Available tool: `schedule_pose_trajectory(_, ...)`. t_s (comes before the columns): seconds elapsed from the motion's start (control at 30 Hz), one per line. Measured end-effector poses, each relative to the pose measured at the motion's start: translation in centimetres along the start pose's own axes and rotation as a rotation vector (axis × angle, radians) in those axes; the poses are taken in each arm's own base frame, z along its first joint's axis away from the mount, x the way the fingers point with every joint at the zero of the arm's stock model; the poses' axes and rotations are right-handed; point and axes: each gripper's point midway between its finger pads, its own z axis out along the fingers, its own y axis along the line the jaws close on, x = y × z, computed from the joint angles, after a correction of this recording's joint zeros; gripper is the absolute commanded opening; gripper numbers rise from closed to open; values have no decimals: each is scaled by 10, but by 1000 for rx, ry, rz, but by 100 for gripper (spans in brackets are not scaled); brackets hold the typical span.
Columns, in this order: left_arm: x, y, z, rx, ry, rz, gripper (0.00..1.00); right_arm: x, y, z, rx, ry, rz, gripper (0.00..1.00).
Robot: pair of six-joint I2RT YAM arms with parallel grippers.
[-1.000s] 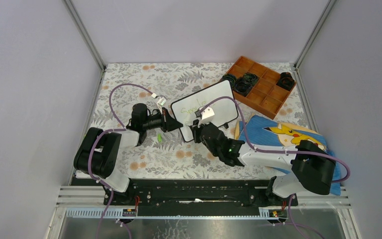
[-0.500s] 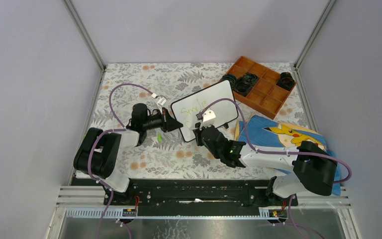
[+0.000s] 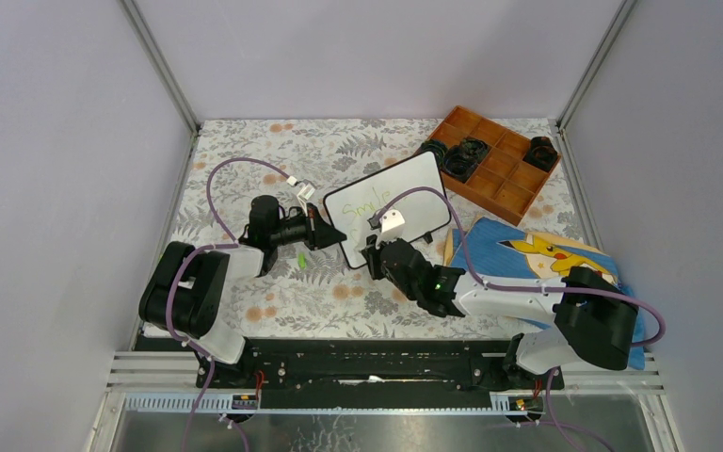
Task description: Write a sentence on the whiteboard
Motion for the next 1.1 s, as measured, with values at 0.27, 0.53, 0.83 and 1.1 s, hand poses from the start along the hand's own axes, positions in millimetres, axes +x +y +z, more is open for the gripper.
schedule_pose_trajectory(0.27,0,0,0,-1,1,-1,0,-16,-12,-11,43,-56,5,0)
schedule_pose_trajectory(0.53,0,0,0,-3,1,1,0,-39,-26,-14,84,-119,13,0)
schedule_pose_trajectory(0.83,0,0,0,-3,1,2,0,-44,-29,-6,97,-124,18,0)
schedule_pose_trajectory(1.1,0,0,0,-3,2,2,0,-48,-26,-1,89,-127,22,0)
